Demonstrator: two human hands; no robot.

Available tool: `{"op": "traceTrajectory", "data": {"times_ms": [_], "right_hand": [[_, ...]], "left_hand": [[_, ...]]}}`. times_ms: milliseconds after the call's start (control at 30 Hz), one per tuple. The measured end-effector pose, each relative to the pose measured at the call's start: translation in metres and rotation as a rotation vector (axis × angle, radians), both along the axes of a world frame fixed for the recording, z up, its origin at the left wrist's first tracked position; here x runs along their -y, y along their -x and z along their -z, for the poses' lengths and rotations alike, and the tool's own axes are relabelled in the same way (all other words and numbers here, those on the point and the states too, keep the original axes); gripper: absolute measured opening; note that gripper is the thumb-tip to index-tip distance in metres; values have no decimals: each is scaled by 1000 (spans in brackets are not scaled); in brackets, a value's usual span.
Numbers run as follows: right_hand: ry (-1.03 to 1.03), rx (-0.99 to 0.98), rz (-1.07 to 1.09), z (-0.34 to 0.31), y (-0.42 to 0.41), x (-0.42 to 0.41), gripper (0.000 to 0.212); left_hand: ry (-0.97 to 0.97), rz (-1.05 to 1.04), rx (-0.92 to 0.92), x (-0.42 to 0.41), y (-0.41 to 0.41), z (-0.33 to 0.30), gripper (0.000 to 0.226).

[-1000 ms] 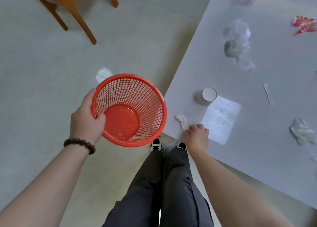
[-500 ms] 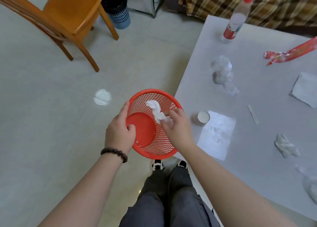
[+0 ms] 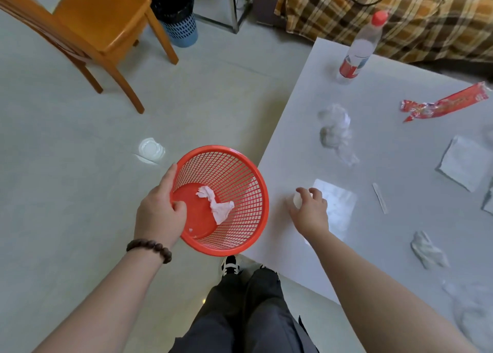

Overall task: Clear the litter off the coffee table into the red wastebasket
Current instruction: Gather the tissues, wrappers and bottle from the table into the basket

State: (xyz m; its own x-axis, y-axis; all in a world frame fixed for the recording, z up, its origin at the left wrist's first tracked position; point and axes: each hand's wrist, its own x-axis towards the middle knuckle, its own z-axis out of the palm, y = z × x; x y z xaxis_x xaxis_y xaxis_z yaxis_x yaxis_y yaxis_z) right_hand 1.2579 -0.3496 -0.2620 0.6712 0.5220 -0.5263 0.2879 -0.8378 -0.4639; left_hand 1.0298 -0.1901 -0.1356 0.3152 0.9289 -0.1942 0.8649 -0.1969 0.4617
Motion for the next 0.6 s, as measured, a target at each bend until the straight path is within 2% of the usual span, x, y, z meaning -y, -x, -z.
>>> {"op": "traceTrajectory", "data": {"times_ms": [167, 267, 333, 400, 500, 600], "right_hand": [[116, -37, -139, 29, -11, -4, 58], [97, -63, -128, 36, -13, -6, 42], [43, -68, -95, 32, -13, -4, 39], [-63, -69, -34, 20, -12, -3, 43], [-335, -31, 101, -12, -4, -8, 43], [-574, 43, 136, -51, 9, -16, 40]], "left_hand": [[35, 5, -22, -3, 0, 6, 69], [31, -1, -38, -4, 1, 8, 68], [27, -3, -39, -5, 2, 7, 69], [33, -10, -39, -6, 0, 6, 69], [39, -28, -38, -5, -6, 2, 71], [21, -41, -35, -3, -12, -3, 73]]}}
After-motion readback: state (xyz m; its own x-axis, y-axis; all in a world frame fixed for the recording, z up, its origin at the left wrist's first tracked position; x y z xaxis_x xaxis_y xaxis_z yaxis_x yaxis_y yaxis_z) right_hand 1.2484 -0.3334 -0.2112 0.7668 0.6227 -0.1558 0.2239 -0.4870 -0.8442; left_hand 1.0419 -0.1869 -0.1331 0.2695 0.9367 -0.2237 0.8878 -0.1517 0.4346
